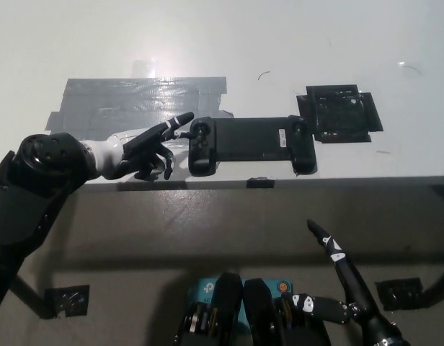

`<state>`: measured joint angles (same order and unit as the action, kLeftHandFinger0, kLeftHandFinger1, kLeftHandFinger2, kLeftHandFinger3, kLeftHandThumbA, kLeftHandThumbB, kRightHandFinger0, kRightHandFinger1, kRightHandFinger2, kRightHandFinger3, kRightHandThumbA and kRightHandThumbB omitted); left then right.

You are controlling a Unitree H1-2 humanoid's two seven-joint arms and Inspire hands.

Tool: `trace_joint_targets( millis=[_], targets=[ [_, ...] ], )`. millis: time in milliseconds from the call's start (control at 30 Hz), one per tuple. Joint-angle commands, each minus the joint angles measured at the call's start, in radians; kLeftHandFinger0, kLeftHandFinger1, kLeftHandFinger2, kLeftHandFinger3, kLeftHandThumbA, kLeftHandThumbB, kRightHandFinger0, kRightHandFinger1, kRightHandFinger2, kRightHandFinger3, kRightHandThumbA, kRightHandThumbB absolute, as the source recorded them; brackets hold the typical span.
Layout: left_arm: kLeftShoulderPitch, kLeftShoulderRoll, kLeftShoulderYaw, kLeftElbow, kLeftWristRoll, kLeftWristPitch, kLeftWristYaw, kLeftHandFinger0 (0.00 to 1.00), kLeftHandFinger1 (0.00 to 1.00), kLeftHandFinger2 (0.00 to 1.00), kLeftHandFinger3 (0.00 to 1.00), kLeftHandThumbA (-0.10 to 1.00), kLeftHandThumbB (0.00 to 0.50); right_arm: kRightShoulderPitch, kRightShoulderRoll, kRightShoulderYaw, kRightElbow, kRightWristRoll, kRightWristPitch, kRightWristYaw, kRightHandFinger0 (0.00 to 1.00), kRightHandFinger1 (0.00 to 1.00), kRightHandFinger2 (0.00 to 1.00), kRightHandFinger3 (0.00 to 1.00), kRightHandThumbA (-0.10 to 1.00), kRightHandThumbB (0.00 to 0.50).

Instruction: A controller is being placed at the center of the desk near the left hand and the robot uses its left hand's index finger to press a button at the left area of the controller

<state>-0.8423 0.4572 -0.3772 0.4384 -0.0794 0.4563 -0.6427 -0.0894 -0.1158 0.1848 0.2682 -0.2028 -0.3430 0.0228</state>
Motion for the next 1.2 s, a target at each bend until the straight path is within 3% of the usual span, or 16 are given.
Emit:
trace_joint_targets(
  millis=[0, 133, 167, 233, 367, 433, 600, 1067, 1100, 1167],
  targets=[
    [-0.052, -0.004, 0.018, -0.007, 0.012, 0.014, -0.009, 0.0, 0.0, 0.19, 1.0, 1.0, 0.464, -0.019, -0.011, -0.01, -0.022, 0.011, -0.031, 0.012, 1.0, 1.0, 1.0, 1.0, 1.0, 0.247],
    [-0.052, -0.004, 0.015, -0.002, 0.024, 0.014, -0.013, 0.0, 0.0, 0.18, 1.0, 1.0, 0.469, -0.021, -0.01, -0.009, -0.025, 0.011, -0.031, 0.013, 1.0, 1.0, 1.0, 1.0, 1.0, 0.245],
    [-0.052, -0.005, 0.014, -0.001, 0.028, 0.014, -0.014, 0.06, 0.0, 0.16, 1.0, 1.0, 0.469, -0.022, -0.01, -0.01, -0.024, 0.012, -0.032, 0.013, 1.0, 1.0, 1.0, 1.0, 1.0, 0.247],
    [-0.052, -0.006, 0.015, -0.001, 0.032, 0.014, -0.015, 0.0, 0.0, 0.14, 1.0, 1.0, 0.461, -0.024, -0.01, -0.009, -0.026, 0.012, -0.028, 0.014, 1.0, 1.0, 1.0, 1.0, 1.0, 0.247],
    [-0.049, -0.008, 0.012, -0.002, 0.043, 0.014, -0.016, 0.0, 0.0, 0.05, 1.0, 1.0, 0.459, -0.023, -0.012, -0.009, -0.033, 0.005, -0.024, 0.012, 1.0, 1.0, 1.0, 1.0, 1.0, 0.244],
    [-0.046, -0.008, 0.01, -0.003, 0.051, 0.014, -0.013, 0.04, 0.0, 0.03, 1.0, 1.0, 0.461, -0.025, -0.012, -0.008, -0.032, 0.005, -0.025, 0.013, 1.0, 1.0, 1.0, 1.0, 1.0, 0.243],
    [-0.037, -0.012, 0.018, 0.002, 0.05, 0.014, -0.013, 0.0, 0.0, 0.01, 1.0, 1.0, 0.469, -0.028, -0.013, -0.007, -0.034, 0.009, -0.026, 0.017, 1.0, 1.0, 1.0, 1.0, 1.0, 0.232],
    [-0.013, -0.025, -0.002, 0.006, 0.088, 0.014, -0.006, 0.0, 0.0, 0.13, 1.0, 1.0, 0.485, -0.037, -0.012, -0.009, -0.036, 0.012, -0.02, 0.019, 1.0, 1.0, 1.0, 1.0, 1.0, 0.233],
    [-0.013, -0.029, -0.002, 0.011, 0.087, 0.014, -0.009, 0.04, 0.0, 0.14, 1.0, 1.0, 0.487, -0.039, -0.012, -0.01, -0.039, 0.014, -0.015, 0.021, 1.0, 1.0, 1.0, 1.0, 1.0, 0.234],
    [-0.007, -0.031, -0.003, 0.008, 0.087, 0.014, -0.015, 0.0, 0.0, 0.19, 1.0, 1.0, 0.478, -0.04, -0.011, -0.009, -0.035, 0.02, -0.019, 0.023, 1.0, 1.0, 1.0, 1.0, 1.0, 0.231]
  ],
)
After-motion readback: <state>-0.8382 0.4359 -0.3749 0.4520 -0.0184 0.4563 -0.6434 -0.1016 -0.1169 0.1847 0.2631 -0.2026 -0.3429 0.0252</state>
